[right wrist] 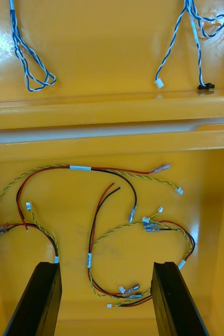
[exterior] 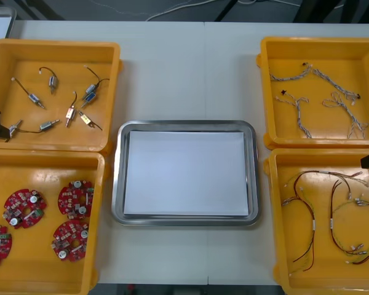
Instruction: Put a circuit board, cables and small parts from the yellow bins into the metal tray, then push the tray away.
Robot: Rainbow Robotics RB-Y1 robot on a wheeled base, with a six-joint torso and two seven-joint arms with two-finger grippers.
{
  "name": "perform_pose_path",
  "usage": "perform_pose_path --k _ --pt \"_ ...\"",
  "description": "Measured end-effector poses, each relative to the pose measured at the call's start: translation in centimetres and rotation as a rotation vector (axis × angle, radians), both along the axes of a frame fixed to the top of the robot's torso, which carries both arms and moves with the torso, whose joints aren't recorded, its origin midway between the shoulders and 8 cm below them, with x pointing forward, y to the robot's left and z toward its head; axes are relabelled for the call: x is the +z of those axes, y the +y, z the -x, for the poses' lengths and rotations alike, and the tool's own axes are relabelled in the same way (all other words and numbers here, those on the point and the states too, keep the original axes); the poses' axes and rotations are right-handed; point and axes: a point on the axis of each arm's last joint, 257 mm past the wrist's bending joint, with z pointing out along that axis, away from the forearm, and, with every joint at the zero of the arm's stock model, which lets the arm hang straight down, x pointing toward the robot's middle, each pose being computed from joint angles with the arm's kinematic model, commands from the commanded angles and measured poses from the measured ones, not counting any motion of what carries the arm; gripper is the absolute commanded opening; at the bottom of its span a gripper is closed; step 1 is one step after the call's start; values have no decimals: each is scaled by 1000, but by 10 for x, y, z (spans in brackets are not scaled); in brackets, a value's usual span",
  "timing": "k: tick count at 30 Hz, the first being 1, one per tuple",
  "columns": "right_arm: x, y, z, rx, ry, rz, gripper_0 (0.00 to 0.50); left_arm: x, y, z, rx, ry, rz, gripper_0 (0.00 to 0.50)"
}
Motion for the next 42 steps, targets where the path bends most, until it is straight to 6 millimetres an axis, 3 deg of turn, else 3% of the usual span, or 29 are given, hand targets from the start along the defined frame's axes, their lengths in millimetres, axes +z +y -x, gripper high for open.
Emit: perform_pose_path --k 42 --pt "0 0 0 0 0 0 500 0 0 0 0 0 0 500"
